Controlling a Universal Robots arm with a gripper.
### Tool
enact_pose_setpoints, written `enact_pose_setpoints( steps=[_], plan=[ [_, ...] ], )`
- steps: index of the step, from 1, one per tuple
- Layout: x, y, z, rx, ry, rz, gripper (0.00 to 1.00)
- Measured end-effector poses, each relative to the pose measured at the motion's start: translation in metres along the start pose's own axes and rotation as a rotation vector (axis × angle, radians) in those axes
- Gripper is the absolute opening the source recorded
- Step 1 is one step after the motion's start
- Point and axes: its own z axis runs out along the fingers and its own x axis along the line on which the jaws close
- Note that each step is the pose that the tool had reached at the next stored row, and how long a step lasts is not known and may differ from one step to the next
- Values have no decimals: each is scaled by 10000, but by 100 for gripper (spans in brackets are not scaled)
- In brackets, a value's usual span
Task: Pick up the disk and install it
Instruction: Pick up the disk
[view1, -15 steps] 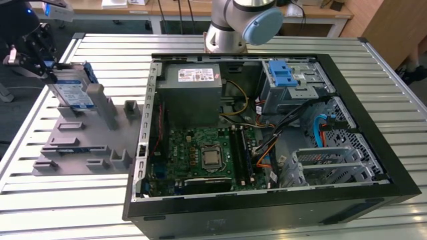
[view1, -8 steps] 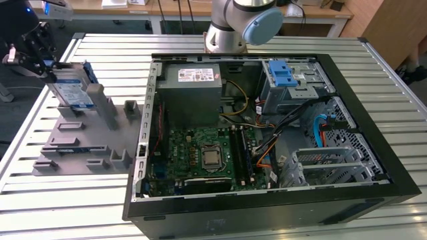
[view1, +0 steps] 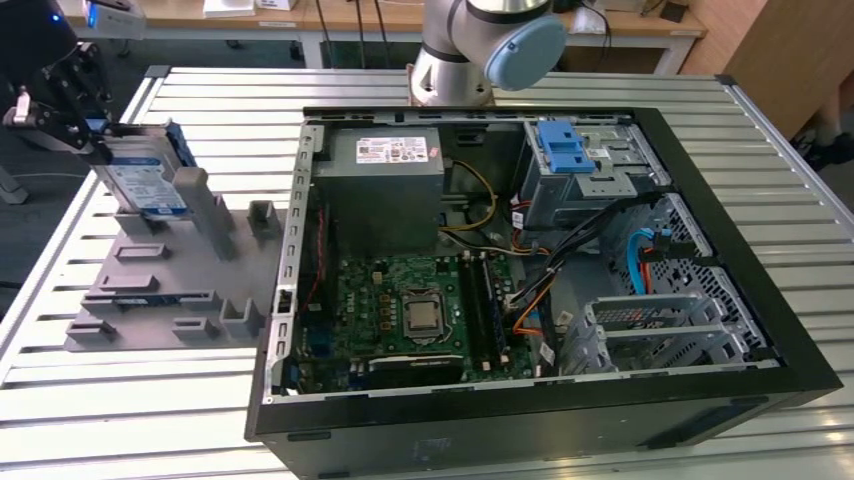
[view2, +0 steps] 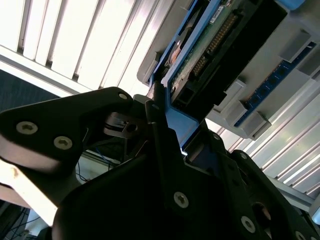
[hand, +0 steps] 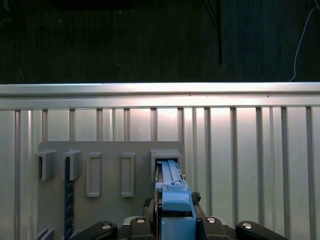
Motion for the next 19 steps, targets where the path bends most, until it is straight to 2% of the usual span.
enact_pose_setpoints(
  steps=[19],
  plan=[
    [-4, 1, -53, 0, 0, 0, 36]
  ],
)
